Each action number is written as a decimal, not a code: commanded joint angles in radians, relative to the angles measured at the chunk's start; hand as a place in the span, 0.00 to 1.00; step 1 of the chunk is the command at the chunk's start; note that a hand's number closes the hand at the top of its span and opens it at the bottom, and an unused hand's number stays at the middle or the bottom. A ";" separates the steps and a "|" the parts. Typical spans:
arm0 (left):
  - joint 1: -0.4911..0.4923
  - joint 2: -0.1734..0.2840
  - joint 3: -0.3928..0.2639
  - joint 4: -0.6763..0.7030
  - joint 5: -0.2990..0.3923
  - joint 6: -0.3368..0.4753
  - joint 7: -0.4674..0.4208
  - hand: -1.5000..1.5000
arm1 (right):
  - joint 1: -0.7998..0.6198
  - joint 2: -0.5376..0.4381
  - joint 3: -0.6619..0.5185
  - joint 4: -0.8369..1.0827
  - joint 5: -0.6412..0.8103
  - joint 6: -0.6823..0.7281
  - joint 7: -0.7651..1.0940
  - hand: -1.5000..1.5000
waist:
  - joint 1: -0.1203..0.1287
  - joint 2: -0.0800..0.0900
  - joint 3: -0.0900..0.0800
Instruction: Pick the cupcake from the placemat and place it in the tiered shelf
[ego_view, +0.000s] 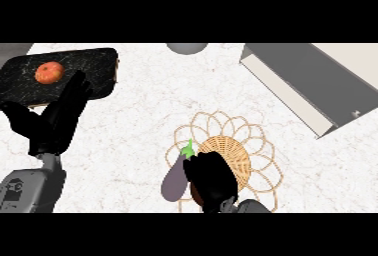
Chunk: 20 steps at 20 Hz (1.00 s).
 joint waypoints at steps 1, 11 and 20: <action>-0.015 -0.032 -0.013 0.001 -0.027 0.031 -0.001 0.50 | 0.115 0.036 0.114 -0.087 -0.005 -0.103 0.081 1.00 | 0.001 0.011 0.004; -0.003 0.011 0.027 0.032 0.005 -0.027 -0.021 0.50 | 0.033 0.038 0.050 -0.564 -0.159 -0.276 0.250 1.00 | -0.004 0.009 0.004; -0.009 -0.007 0.008 -0.031 -0.011 -0.012 0.046 0.50 | -0.262 0.038 -0.175 -0.752 -0.255 -0.140 0.601 1.00 | 0.008 0.010 0.004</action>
